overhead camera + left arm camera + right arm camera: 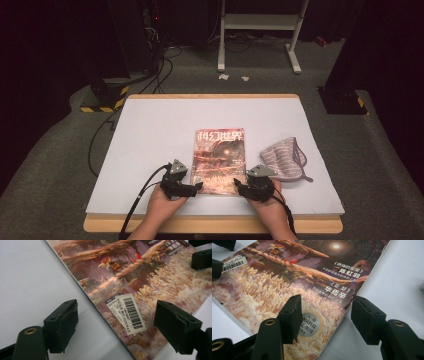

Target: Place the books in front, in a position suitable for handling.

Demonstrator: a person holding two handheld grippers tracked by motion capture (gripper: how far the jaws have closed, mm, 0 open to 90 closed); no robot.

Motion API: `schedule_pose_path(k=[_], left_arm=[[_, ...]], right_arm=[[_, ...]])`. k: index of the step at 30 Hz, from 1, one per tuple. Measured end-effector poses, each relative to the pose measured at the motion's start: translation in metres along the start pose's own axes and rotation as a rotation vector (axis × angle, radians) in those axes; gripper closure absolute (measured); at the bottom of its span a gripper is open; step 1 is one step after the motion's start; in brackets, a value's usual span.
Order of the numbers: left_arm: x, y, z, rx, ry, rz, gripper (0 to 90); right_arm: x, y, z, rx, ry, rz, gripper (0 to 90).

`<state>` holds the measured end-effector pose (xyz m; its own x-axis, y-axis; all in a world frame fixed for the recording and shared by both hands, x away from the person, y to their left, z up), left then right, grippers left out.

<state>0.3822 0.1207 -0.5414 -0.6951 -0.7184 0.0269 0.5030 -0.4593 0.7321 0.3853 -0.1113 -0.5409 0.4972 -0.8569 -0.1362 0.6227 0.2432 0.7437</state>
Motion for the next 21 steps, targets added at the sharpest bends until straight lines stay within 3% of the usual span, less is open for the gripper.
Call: schedule_pose_path(k=[3, 6, 11, 14, 18, 21], left_arm=[[0.0017, 0.0018, -0.0027, -0.014, 0.008, -0.022, 19.7], [0.0040, 0.0030, -0.0049, -0.009, 0.014, -0.020, 19.6], [0.0078, 0.0059, -0.0072, 0.006, 0.011, -0.005, 27.3], [0.0077, 0.0068, -0.0071, 0.008, 0.006, 0.023, 25.9], [0.0051, 0.0070, -0.0037, 0.037, -0.047, 0.097, 28.2], [0.0070, 0.0075, -0.0015, 0.058, -0.047, 0.093, 28.3]], right_arm=[[0.0000, -0.0001, -0.0001, -0.001, 0.003, -0.003, 42.1], [-0.0003, -0.0004, 0.0000, 0.002, -0.002, 0.000, 42.1], [0.0001, -0.0003, -0.0002, -0.003, 0.006, -0.009, 42.4], [0.0013, -0.0003, -0.0008, -0.011, 0.019, -0.028, 42.5], [0.0019, -0.0003, -0.0014, -0.019, 0.029, -0.049, 42.0], [0.0026, 0.0001, -0.0019, -0.021, 0.029, -0.054, 41.6]])
Point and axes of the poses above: each handheld gripper's, and its own axes: z roughly backward along the jaws, y roughly out of its top, x roughly to its right, the point moved 6 cm from there along -z, roughly forward along the jaws, and after that the axes turned 9 degrees about -z, right-handed, at the moved point
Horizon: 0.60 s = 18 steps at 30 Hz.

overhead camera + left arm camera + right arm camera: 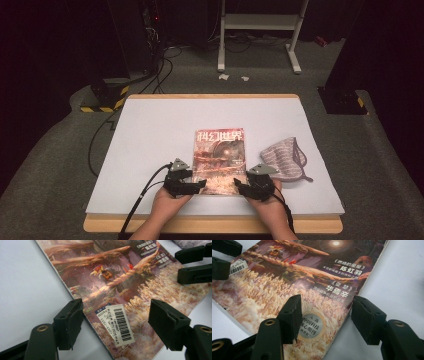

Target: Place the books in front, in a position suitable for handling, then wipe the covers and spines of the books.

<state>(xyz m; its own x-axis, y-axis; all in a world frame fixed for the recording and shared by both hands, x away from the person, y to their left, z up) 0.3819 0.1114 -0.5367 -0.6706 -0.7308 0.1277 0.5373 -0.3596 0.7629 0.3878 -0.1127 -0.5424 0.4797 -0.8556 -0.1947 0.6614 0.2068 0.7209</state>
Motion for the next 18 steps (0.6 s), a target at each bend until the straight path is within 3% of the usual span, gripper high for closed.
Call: schedule_pose_path(k=[1, 2, 3, 4, 5, 6, 7, 13, 15, 18], left_arm=[[0.003, 0.003, 0.003, 0.036, -0.036, -0.001, 28.6], [0.011, 0.007, 0.005, 0.090, -0.178, 0.042, 46.2], [0.020, 0.010, 0.003, 0.091, -0.201, 0.031, 42.0], [0.027, 0.011, 0.000, 0.064, -0.180, -0.015, 43.5], [0.035, 0.011, -0.005, 0.027, -0.135, -0.085, 41.2], [0.037, 0.012, -0.006, 0.026, -0.092, -0.121, 40.5], [0.034, 0.011, -0.005, 0.031, -0.058, -0.129, 38.8], [-0.004, 0.001, 0.001, -0.013, 0.113, -0.049, 27.3], [-0.007, -0.003, -0.003, -0.046, 0.114, -0.038, 26.0], [-0.005, -0.001, -0.004, -0.041, 0.101, -0.036, 27.3]], right_arm=[[0.000, 0.000, 0.000, -0.001, 0.000, -0.001, 41.6], [0.000, 0.000, 0.000, -0.002, 0.002, 0.000, 41.6], [0.000, 0.000, 0.000, -0.003, 0.001, 0.000, 41.6], [0.000, 0.000, 0.000, -0.001, -0.002, 0.005, 41.6], [-0.001, 0.000, 0.000, 0.000, -0.004, 0.007, 41.6], [-0.001, 0.000, 0.000, 0.003, -0.007, 0.009, 41.6], [-0.001, 0.000, 0.000, 0.005, -0.008, 0.012, 41.7], [-0.002, 0.000, 0.000, 0.008, -0.016, 0.025, 41.7], [-0.002, 0.000, 0.000, 0.012, -0.019, 0.031, 41.7], [-0.002, 0.000, 0.000, 0.013, -0.019, 0.030, 41.8]])
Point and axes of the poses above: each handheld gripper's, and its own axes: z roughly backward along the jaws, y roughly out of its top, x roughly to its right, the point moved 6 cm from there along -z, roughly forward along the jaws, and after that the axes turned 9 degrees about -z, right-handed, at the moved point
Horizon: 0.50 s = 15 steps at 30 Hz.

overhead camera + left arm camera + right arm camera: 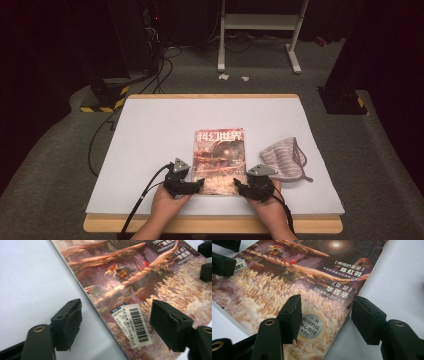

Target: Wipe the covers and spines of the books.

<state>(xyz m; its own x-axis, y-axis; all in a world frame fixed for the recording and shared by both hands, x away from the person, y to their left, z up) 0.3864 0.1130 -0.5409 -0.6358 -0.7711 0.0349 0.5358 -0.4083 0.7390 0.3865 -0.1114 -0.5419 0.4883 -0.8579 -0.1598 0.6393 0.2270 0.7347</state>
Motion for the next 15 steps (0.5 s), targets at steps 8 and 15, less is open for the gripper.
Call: schedule_pose_path(k=[8, 15], left_arm=[[0.0044, 0.0028, -0.0019, 0.022, -0.043, 0.080, 28.4], [-0.0018, 0.0013, 0.0008, 0.056, -0.097, 0.155, 32.7]], right_arm=[[-0.0011, -0.0006, 0.0006, 0.005, -0.013, -0.001, 42.3], [-0.0021, -0.0009, 0.0009, 0.006, -0.023, -0.007, 42.8]])
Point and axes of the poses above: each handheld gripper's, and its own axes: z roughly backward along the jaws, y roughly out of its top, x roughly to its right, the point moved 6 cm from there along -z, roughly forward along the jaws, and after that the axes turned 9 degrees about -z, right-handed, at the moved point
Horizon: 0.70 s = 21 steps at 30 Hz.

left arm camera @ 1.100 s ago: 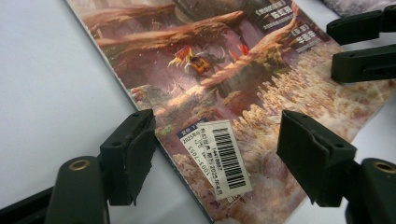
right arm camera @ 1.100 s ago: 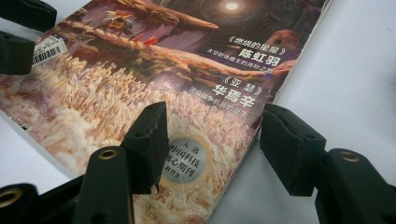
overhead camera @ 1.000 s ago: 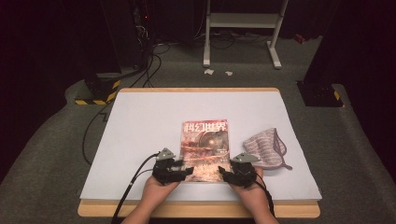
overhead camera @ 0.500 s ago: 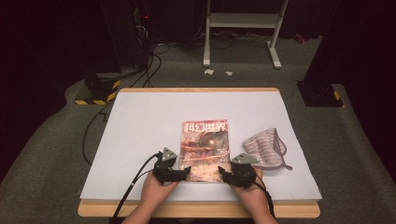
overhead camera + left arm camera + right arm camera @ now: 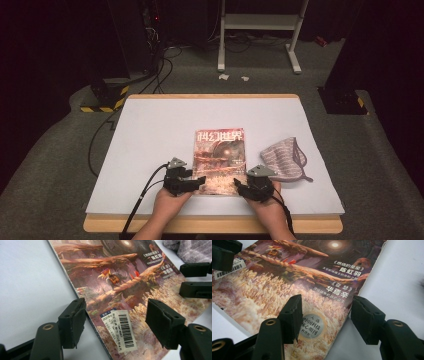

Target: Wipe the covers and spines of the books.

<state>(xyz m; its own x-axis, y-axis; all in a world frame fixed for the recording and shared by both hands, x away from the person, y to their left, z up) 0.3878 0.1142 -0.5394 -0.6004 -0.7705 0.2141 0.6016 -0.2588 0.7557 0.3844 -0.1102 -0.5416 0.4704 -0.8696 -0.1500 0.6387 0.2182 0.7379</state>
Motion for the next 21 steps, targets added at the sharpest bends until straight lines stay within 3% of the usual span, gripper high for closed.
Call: schedule_pose_path(k=[11, 15, 21], left_arm=[[0.001, 0.002, 0.008, 0.074, -0.030, 0.019, 33.8], [0.005, 0.007, 0.014, 0.133, -0.043, 0.021, 35.2], [0.015, 0.018, 0.022, 0.250, -0.106, 0.039, 38.4]], right_arm=[[0.000, 0.000, 0.000, 0.000, -0.004, 0.010, 42.7], [0.000, 0.000, 0.001, 0.001, -0.008, 0.011, 42.8], [0.000, 0.000, 0.001, 0.006, -0.017, 0.008, 42.8]])
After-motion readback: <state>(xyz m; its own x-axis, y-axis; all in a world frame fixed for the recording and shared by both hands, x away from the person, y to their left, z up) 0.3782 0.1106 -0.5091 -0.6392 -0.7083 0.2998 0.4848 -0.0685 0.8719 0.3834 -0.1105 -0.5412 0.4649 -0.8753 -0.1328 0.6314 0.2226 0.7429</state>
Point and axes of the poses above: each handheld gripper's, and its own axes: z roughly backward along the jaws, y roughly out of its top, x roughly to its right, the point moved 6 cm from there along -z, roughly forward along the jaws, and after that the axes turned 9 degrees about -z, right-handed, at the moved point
